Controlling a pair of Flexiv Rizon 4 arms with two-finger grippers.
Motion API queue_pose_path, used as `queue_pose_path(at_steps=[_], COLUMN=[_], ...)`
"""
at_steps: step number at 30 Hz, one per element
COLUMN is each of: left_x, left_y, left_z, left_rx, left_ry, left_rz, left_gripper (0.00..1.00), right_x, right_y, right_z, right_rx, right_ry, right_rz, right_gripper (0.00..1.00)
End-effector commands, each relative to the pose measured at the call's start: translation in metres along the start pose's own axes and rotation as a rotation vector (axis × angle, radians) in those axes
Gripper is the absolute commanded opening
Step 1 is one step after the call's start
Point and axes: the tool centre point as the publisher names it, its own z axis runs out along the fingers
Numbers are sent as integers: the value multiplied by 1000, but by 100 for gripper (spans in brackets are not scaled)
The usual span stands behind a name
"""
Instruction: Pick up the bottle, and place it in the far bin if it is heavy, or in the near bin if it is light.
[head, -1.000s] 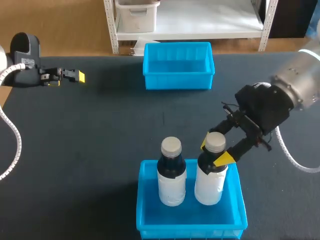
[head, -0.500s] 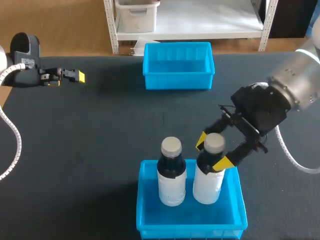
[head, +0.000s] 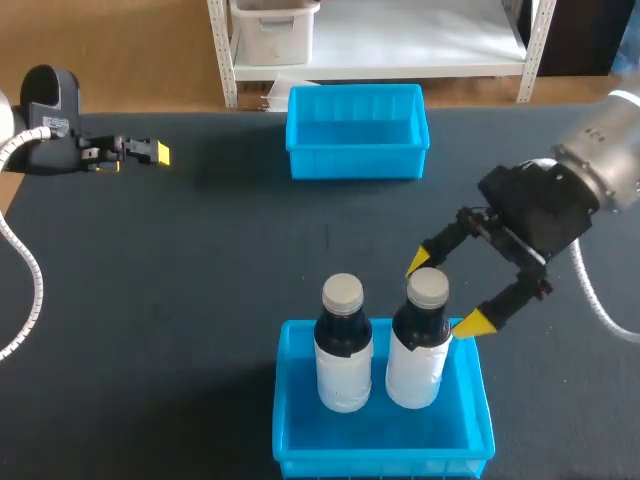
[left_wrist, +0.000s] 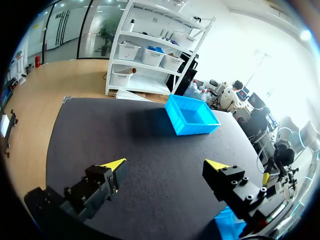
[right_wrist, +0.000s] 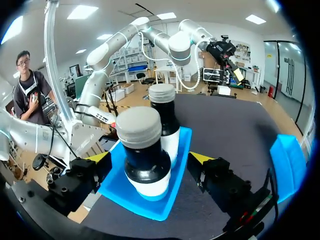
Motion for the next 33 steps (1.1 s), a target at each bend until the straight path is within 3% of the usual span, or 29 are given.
queue_pose_path(at_steps=[1,9,16,24,33], left_x=[0,0,0,0,0], left_y=[0,0,0,0,0], left_z=[0,0,0,0,0], left_rx=[0,0,0,0,0], left_ry=[0,0,0,0,0], left_rz=[0,0,0,0,0], left_gripper=[100,100,100,100,100], right_x=[13,34,44,38,48], right_y=[-11,-47,-75,-98,-133], right_z=[-21,-58,-77,-105,-138], right_rx=[46,248,329,409,477], right_ry=[-6,-53,-86,-105,-119], right_rz=[54,267,360,392,549], right_gripper=[100,100,100,100,100])
